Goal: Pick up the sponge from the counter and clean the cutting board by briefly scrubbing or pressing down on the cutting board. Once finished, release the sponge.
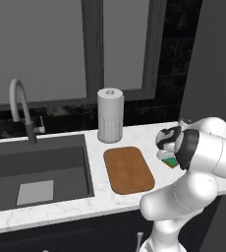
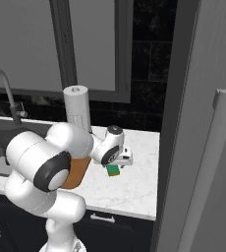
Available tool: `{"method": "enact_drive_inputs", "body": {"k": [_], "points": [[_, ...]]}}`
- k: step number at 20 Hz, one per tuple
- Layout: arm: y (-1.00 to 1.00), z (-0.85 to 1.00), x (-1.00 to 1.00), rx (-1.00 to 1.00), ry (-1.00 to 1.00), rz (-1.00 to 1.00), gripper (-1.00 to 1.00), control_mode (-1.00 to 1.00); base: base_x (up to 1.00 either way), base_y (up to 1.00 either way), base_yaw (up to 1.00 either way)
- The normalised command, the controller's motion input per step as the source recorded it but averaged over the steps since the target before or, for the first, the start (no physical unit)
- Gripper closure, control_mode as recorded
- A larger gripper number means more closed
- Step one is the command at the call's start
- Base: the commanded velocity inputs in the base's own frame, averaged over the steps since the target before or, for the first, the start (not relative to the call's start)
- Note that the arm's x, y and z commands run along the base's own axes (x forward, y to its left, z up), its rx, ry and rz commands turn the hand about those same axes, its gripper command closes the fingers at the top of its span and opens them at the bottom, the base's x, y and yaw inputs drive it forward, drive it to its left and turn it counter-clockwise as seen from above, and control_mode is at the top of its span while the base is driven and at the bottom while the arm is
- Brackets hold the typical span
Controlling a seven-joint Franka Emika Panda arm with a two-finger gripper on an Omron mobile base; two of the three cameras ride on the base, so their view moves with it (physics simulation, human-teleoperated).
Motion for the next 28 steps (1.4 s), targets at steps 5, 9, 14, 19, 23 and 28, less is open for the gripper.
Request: {"method": "enact_drive_inputs", "body": {"k": [5,9,14,19,23,28], "points": [[0.0,-0.19,-0.01,0.0,-0.05,0.0,-1.0,-1.0,0.0,0.0,0.0],[0.0,-0.01,0.04,0.0,-0.03,0.0,-1.0,-1.0,0.0,0.0,0.0],[0.0,0.0,0.01,0.0,-0.09,0.0,1.0,-1.0,0.0,0.0,0.0],[0.0,0.0,0.0,0.0,-0.11,0.0,1.0,-1.0,0.0,0.0,0.0],[0.12,0.34,-0.1,0.0,-0.12,-0.02,1.0,-1.0,0.0,0.0,0.0],[0.47,0.99,-0.12,0.02,0.01,-0.05,1.0,-1.0,0.0,0.0,0.0]]}}
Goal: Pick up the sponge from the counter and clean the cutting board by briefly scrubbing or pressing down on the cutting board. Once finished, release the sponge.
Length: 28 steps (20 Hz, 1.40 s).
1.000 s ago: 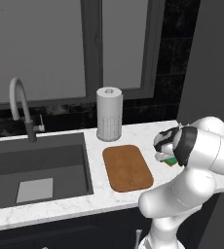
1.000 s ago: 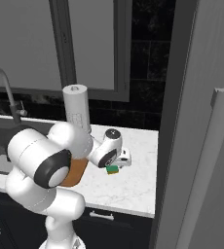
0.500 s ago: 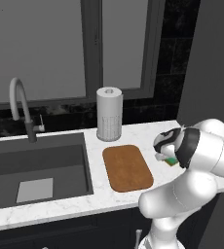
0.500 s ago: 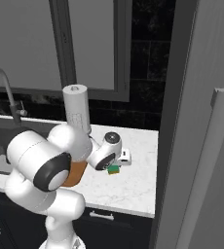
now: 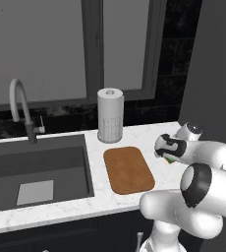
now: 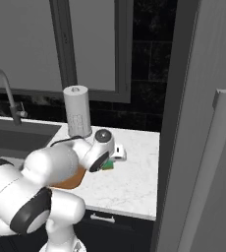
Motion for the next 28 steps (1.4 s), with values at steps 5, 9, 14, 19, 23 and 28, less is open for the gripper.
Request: {"method": "enact_drive_inputs", "body": {"k": [5,9,14,19,23,28], "points": [[0.61,0.9,0.0,0.07,0.11,-0.02,1.0,-1.0,0.0,0.0,0.0],[0.52,0.23,0.0,0.12,0.0,0.0,1.0,-1.0,0.0,0.0,0.0],[0.77,0.0,0.0,0.01,-0.1,-0.01,1.0,-1.0,0.0,0.0,0.0],[0.77,0.0,0.08,0.0,-0.12,-0.16,1.0,-1.0,0.0,0.0,0.0],[0.47,0.02,0.27,0.0,0.0,-0.27,1.0,-1.0,0.0,0.0,0.0],[0.16,0.2,0.06,0.05,0.05,-0.18,1.0,-1.0,0.0,0.0,0.0]]}}
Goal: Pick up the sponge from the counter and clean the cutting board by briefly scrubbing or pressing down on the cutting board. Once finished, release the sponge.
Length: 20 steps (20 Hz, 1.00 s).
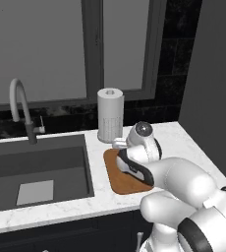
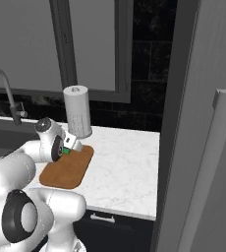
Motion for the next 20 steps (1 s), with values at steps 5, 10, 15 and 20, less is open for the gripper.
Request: {"method": "enact_drive_inputs", "body": {"k": [5,10,15,20], "points": [[0.02,0.2,0.16,0.06,0.17,-0.06,1.0,-1.0,0.0,0.0,0.0],[0.01,0.0,0.31,0.0,0.02,0.0,1.0,-1.0,0.0,0.0,0.0],[0.12,-0.13,0.23,0.0,0.0,0.0,1.0,-1.0,0.0,0.0,0.0],[0.34,-0.32,0.38,0.01,0.01,0.0,1.0,-1.0,0.0,0.0,0.0]]}}
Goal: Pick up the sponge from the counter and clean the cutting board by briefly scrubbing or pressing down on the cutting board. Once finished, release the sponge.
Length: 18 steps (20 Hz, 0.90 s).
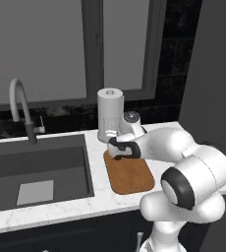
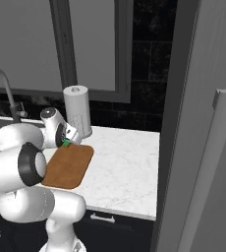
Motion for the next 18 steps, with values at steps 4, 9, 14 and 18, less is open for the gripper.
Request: {"method": "enact_drive_inputs", "body": {"k": [4,9,14,18], "points": [[0.4,-0.43,0.34,0.01,0.01,0.0,1.0,-1.0,0.0,0.0,0.0],[0.2,-0.42,0.12,0.0,0.0,0.0,1.0,-1.0,0.0,0.0,0.0],[0.01,-0.34,0.03,0.0,0.0,0.0,1.0,-1.0,0.0,0.0,0.0],[0.0,-0.4,0.0,0.0,0.0,0.0,1.0,-1.0,0.0,0.0,0.0]]}}
